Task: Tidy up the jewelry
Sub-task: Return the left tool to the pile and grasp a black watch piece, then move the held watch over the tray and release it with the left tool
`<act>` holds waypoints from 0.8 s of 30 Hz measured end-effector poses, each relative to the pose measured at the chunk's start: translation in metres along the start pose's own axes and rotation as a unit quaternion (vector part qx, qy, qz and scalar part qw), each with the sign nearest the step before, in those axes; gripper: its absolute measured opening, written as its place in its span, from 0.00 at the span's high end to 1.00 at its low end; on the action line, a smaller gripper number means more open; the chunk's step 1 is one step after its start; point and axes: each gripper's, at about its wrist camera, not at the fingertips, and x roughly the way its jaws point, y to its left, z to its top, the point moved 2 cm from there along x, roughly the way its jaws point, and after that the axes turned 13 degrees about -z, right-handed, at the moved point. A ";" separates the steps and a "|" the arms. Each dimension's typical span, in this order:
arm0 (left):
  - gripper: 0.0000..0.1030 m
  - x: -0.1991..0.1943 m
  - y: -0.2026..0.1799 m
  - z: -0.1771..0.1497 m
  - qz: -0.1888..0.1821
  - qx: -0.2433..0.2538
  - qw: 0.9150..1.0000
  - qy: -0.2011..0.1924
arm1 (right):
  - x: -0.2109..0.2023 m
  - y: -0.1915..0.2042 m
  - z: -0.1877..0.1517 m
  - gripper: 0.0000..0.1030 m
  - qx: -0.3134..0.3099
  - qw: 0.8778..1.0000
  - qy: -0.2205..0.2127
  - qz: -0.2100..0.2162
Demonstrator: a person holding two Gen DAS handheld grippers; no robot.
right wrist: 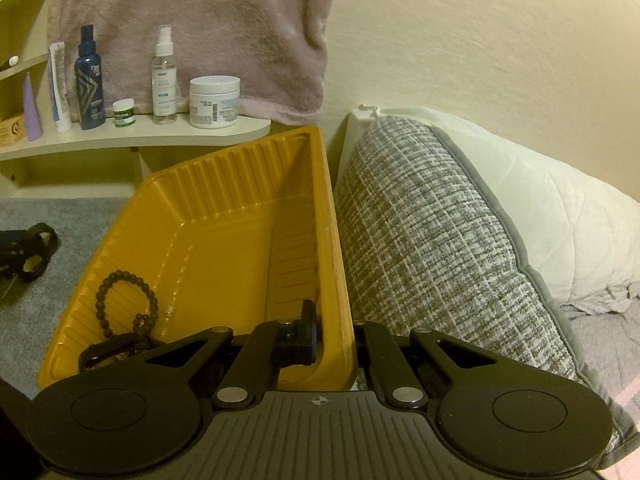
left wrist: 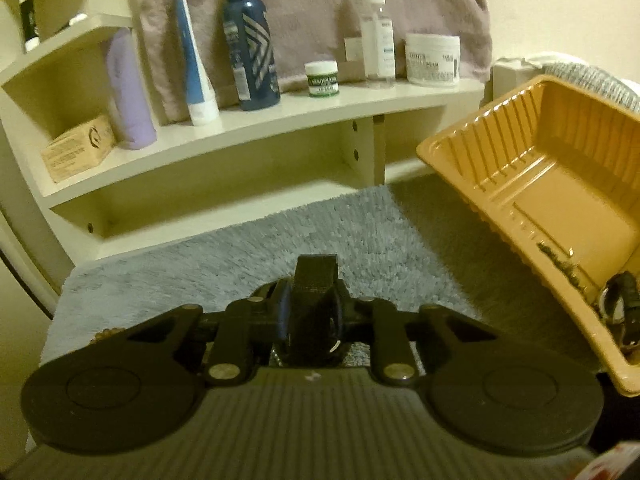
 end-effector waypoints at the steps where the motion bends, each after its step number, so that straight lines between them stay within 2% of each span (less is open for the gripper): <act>1: 0.82 -0.003 -0.001 0.001 0.001 0.000 1.000 -0.002 | 0.000 0.000 0.000 0.96 0.000 1.000 0.000 0.000; 7: 0.82 -0.014 -0.004 0.005 0.004 -0.003 1.000 -0.013 | 0.000 0.000 0.001 0.96 -0.001 1.000 -0.001 0.000; 24: 0.82 -0.030 -0.022 0.025 -0.017 0.003 0.999 -0.036 | -0.002 0.001 0.002 0.96 -0.002 1.000 -0.002 0.000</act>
